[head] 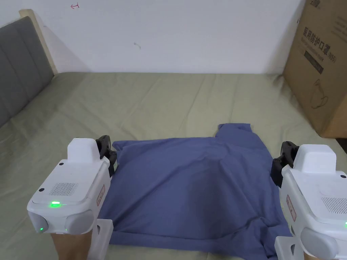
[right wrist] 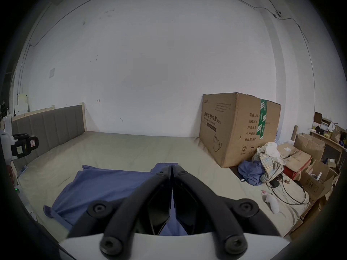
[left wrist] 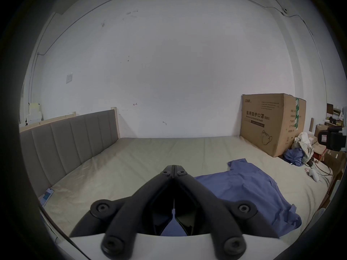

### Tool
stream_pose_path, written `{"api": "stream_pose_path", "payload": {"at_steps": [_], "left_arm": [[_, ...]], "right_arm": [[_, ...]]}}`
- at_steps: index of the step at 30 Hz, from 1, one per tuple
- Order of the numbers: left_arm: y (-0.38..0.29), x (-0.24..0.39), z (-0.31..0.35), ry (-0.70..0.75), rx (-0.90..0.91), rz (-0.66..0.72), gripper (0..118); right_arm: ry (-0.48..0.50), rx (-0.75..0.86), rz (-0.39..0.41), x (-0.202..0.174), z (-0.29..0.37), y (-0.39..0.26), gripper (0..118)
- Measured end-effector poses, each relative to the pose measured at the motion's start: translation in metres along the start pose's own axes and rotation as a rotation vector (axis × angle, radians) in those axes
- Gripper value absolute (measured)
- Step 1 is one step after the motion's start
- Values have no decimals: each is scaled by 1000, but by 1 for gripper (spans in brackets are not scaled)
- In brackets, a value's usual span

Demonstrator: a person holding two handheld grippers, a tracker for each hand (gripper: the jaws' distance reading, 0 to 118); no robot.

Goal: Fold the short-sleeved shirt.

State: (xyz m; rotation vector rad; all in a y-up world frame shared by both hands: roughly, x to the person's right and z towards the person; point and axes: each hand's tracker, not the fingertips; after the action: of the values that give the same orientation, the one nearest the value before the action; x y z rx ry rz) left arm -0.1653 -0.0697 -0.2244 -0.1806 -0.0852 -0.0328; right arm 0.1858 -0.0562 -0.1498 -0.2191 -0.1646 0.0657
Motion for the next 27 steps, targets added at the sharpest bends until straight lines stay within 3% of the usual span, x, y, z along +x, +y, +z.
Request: {"api": "stream_pose_path", "payload": {"at_steps": [5, 15, 17, 18, 20, 22, 27], "left_arm": [[-8, -9, -6, -13, -86, 31, 0], [-74, -58, -22, 30, -456, 74, 0], [-93, -68, -23, 49, -513, 98, 14], [-102, -72, -24, 50, -568, 97, 27], [-118, -81, -24, 72, -625, 120, 71], [-133, -86, -27, 94, -695, 126, 97], [-165, -93, -33, 142, -767, 81, 97]], "right_arm": [[2, -10, 0, 2, 0, -2, 0], [6, -54, -7, 9, -1, -13, 0], [11, -64, -7, 9, -1, -16, 0], [11, -68, -7, 9, 0, -17, 0], [10, -80, -4, 10, 0, -21, 0], [10, -93, -8, 10, -1, -25, 0], [9, -127, -12, 9, -1, -34, 0]]}}
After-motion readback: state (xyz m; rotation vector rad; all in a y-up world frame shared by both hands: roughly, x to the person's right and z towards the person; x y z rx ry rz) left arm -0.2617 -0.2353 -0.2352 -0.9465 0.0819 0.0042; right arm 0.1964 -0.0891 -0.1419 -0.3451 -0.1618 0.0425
